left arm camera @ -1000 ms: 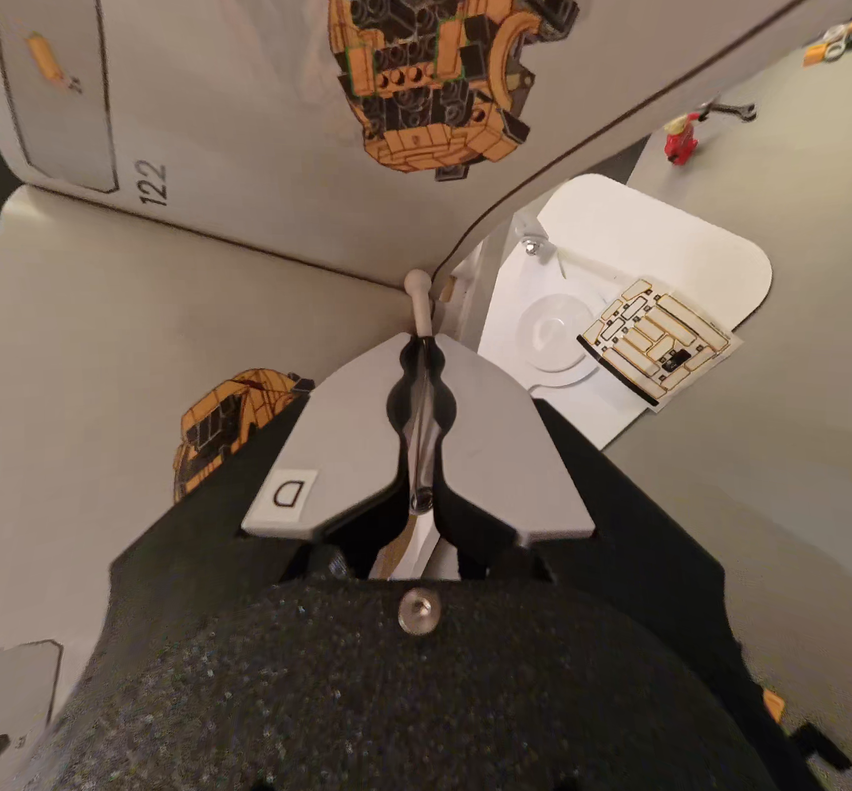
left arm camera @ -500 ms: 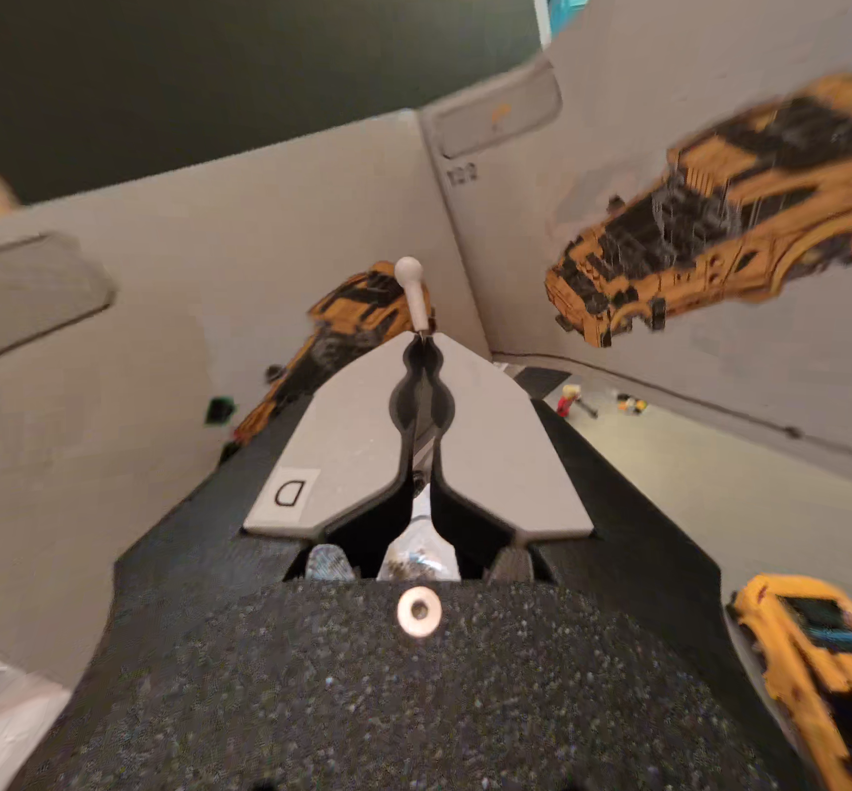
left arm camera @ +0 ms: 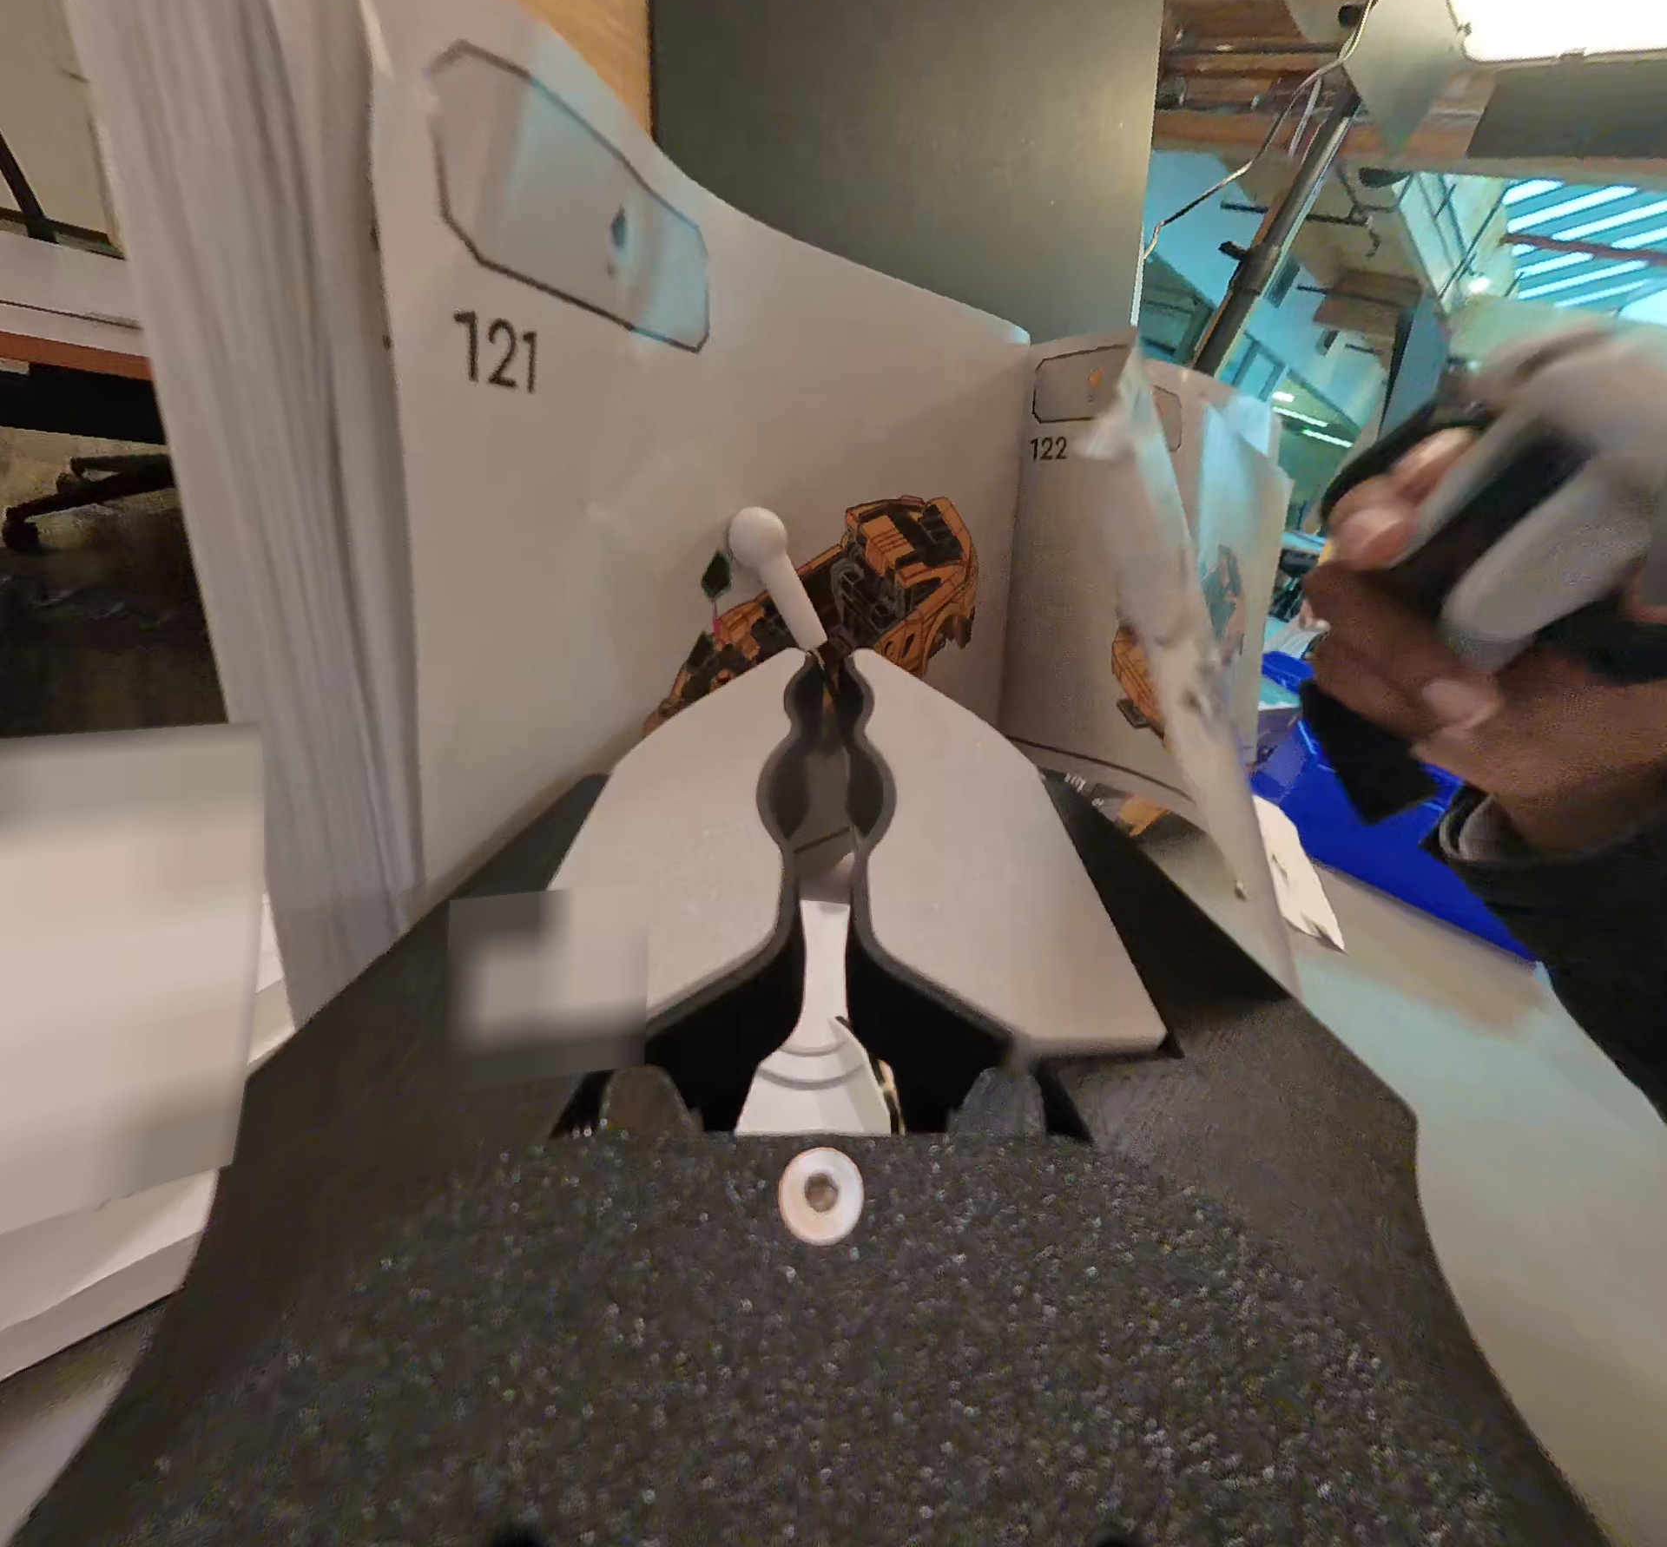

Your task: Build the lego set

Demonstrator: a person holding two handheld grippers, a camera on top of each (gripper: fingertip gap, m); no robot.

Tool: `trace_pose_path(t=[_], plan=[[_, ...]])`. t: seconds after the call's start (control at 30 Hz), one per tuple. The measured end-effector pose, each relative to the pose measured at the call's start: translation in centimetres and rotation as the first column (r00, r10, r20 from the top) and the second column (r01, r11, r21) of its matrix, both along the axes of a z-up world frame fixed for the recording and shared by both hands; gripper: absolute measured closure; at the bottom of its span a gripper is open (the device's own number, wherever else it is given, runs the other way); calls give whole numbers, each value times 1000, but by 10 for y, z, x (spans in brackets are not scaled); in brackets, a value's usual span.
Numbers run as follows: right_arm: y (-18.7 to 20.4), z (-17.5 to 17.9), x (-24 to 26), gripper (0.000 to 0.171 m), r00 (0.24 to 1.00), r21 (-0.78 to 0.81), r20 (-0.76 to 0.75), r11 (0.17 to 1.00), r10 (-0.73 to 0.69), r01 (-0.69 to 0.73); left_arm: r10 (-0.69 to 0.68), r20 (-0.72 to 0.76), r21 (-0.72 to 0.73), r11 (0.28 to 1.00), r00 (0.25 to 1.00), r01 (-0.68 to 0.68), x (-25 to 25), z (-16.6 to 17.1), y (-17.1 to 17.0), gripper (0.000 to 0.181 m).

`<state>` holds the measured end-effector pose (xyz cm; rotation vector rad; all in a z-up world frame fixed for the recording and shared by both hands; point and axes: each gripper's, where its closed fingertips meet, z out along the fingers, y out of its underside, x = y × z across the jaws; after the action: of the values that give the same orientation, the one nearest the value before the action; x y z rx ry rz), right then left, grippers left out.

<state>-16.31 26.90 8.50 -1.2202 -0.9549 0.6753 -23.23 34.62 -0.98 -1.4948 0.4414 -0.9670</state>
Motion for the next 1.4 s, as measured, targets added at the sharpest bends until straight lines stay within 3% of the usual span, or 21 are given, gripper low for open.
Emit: trace_pose_path(t=[0.07,0.17,0.27,0.4,0.47,0.6,0.9,1.03,1.17,1.3,1.4], plan=[[22,-38,15,171,947,54,248,979,-206,199,3,39,-2,1000,999,-3,-1,0,0,178],[48,-79,14,171,752,193,535,923,-384,334,19,134,-25,1000,991,-16,-5,-2,-1,179],[64,-98,-3,170,582,327,659,878,-476,349,37,241,-65,998,970,-21,-13,-7,-2,179],[78,-109,-22,170,489,432,688,844,-536,318,25,488,-166,984,872,65,-26,-18,-6,180],[83,-110,-23,171,483,436,678,832,-554,343,34,626,-208,970,779,125,-30,-24,-7,181],[84,-110,-26,171,552,342,643,844,-531,413,70,804,-220,958,591,186,-36,-34,-9,180],[86,-109,-31,171,617,111,614,828,-492,549,187,931,-247,955,314,163,-40,-55,-14,180],[85,-109,-32,171,595,133,627,822,-502,554,181,916,-244,960,357,140,-40,-53,-23,181],[86,-109,-33,171,598,118,620,814,-508,569,211,781,-236,971,588,-35,-34,-28,-31,181],[85,-109,-35,171,600,105,617,809,-510,579,239,532,-134,971,812,-198,-24,-14,-33,180],[85,-109,-35,171,604,89,609,801,-514,592,257,422,-89,966,869,-242,-16,-6,-34,181]])
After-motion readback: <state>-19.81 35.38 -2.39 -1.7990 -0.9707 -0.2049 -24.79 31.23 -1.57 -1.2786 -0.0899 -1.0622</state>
